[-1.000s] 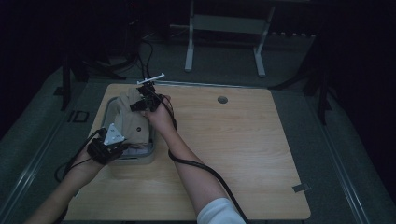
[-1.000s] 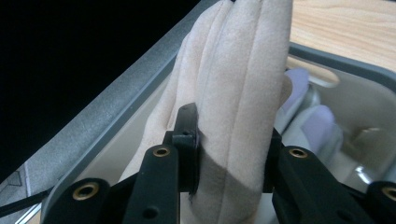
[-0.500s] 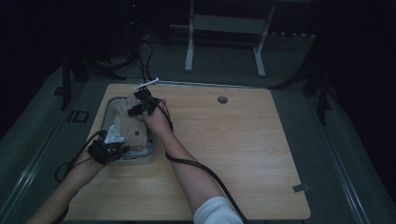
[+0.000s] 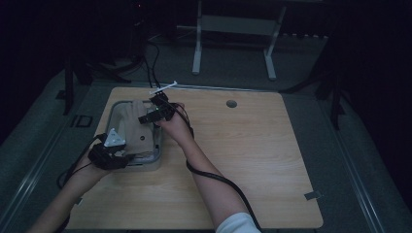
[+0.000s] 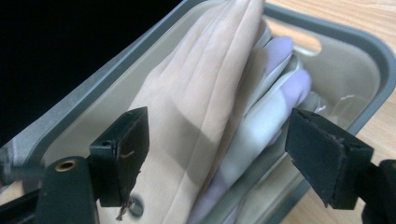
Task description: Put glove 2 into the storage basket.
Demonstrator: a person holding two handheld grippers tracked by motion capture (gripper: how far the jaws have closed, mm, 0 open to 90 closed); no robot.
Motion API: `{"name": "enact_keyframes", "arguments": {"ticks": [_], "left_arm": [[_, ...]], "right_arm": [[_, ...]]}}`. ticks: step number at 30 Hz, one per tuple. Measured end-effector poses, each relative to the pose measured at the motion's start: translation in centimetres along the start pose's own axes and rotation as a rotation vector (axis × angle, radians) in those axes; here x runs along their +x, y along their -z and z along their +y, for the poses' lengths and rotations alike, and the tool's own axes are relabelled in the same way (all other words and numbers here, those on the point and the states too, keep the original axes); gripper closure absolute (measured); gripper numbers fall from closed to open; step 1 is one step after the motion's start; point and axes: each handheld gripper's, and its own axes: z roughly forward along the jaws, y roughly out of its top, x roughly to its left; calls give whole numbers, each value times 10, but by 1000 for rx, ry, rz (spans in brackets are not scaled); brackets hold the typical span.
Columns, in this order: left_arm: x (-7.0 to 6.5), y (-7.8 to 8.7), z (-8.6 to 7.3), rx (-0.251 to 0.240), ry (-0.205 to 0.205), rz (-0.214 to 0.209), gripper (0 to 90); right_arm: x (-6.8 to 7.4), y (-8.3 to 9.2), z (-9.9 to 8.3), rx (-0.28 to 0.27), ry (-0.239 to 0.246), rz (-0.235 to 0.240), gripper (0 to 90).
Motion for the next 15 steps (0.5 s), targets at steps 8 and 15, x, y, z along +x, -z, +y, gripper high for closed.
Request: {"name": "enact_keyframes", "arguments": {"ticks": [8,15], "left_arm": [[-11,15,8,-73,31,-54,207],[-29,5,16,-109,40,-104,66]], "right_arm": [[1,15,-19,-19,51,29,209],[0,30,-35,-44,85,32,202]]}}
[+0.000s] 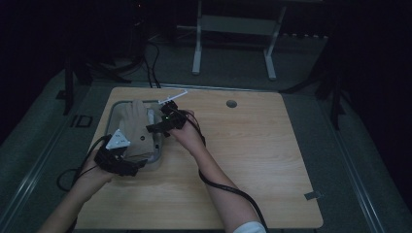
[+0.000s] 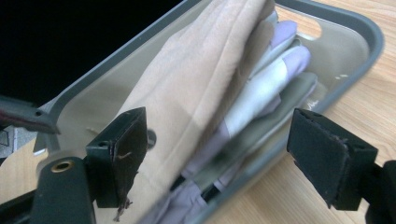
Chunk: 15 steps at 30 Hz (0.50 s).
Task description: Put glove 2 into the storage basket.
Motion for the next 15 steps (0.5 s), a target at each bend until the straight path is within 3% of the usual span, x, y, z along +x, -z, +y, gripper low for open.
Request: {"name": "enact_keyframes", "arguments": {"ticks": [3,15], "left_arm": [[-6,-5,4,-19,19,-23,24],[-33,-23,20,-43,-30,-87,24]], "right_arm": [[-3,11,-7,-17,11,-10,197],[-13,47,-42,-21,30,-35,197]]}}
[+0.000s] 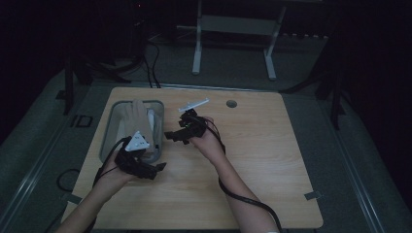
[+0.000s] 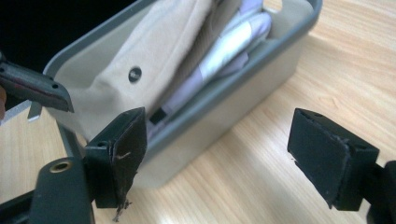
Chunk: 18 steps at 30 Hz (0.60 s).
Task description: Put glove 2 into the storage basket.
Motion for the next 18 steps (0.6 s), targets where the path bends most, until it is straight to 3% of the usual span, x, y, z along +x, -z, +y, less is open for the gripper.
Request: {"name": "enact_keyframes", "arguments": {"ticks": [11,18], "left_arm": [[-26,-27,9,-4,-41,-85,24],[-39,-45,5,12,-52,-130,24]], "right_arm": [[-13,16,-33,28,3,-26,194],[-23,21,-57,34,12,-25,185]]}}
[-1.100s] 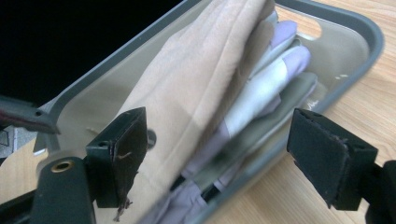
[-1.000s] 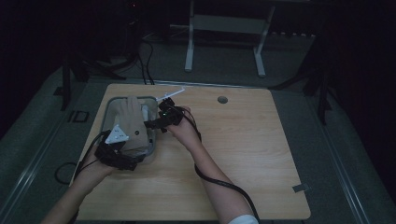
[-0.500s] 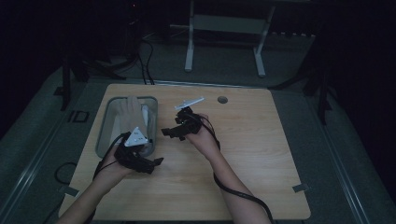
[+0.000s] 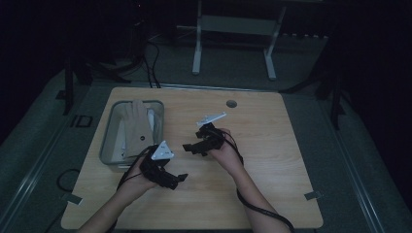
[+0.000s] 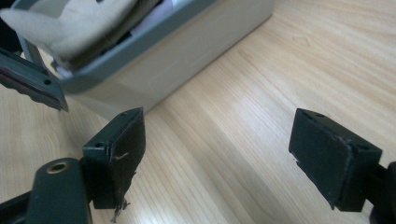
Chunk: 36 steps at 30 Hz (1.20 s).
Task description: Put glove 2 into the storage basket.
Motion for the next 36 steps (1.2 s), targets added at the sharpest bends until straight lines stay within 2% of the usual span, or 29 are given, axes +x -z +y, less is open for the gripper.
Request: {"name": "enact_keyframes", "arguments": {"ticks": [8,10,12,14,18,21,24,28,36], "left_arm": [[-9,-24,-8,22,-8,-52,25],[-9,-30,-10,20,-7,-64,24],[-9,-36,-13,25,-7,-75,25],[-11,-42,-15,31,-4,-89,25],[-15,-52,-18,55,-38,-98,25],[-17,-57,-20,62,-50,-102,25],[-18,-61,-20,58,-39,-124,25],[-20,-66,-20,59,-44,-142,24],[-24,-71,-21,47,-54,-172,24]], "right_arm": [[-8,1,-21,18,-13,0,182],[-10,1,-28,10,-19,-1,182],[-12,1,-43,3,-25,9,183],[-13,0,-47,3,-24,12,183],[-15,-1,-61,13,-13,8,182],[-16,-1,-69,11,2,-8,173],[-16,2,-74,4,8,-8,173],[-17,4,-82,16,33,-17,170],[-22,9,-94,16,36,-52,170]]}}
